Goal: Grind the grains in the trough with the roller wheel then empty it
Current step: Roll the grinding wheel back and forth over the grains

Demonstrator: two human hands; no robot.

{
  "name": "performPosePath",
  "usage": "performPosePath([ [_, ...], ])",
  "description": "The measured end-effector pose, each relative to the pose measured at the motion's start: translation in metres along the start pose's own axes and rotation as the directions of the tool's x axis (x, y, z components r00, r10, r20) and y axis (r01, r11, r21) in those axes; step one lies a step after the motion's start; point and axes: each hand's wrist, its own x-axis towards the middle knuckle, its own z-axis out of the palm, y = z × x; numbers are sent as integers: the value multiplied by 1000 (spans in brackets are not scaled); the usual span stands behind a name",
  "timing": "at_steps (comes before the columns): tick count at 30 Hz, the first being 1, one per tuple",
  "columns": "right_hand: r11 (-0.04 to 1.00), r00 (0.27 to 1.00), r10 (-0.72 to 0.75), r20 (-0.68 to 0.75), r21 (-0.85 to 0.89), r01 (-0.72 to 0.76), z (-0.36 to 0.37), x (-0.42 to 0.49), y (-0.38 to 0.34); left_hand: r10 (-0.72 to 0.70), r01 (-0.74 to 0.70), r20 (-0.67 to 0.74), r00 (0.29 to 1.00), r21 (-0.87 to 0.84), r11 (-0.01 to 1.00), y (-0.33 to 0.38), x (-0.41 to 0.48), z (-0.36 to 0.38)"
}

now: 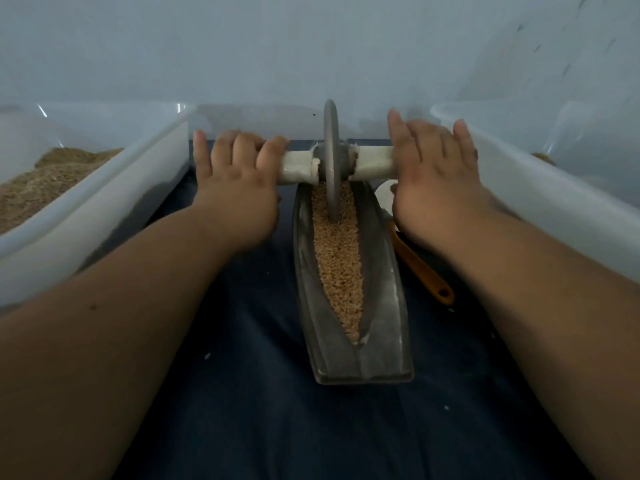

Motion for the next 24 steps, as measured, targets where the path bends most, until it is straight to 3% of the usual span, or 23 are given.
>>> performPosePath([
  [6,994,972,-93,214,-30,102,-34,-8,4,103,-110,155,982,36,993,-7,2,-32],
  [10,971,877,-234,420,64,229,-76,-25,7,231,-244,328,916,-4,970,-12,-10,-60],
  [15,974,812,-227,538,139,180,-90,-27,7,244,-244,428,870,-55,968,-14,-17,-72],
  [18,979,864,-186,468,166,121,-68,-19,7,203,-204,362,910,-35,978,-11,-9,-58],
  [21,990,960,-139,244,13,140,-39,-10,5,136,-144,167,976,36,989,-4,0,-40],
  [24,991,994,-77,73,-104,84,-18,-3,1,53,-56,29,998,124,991,2,8,-23],
])
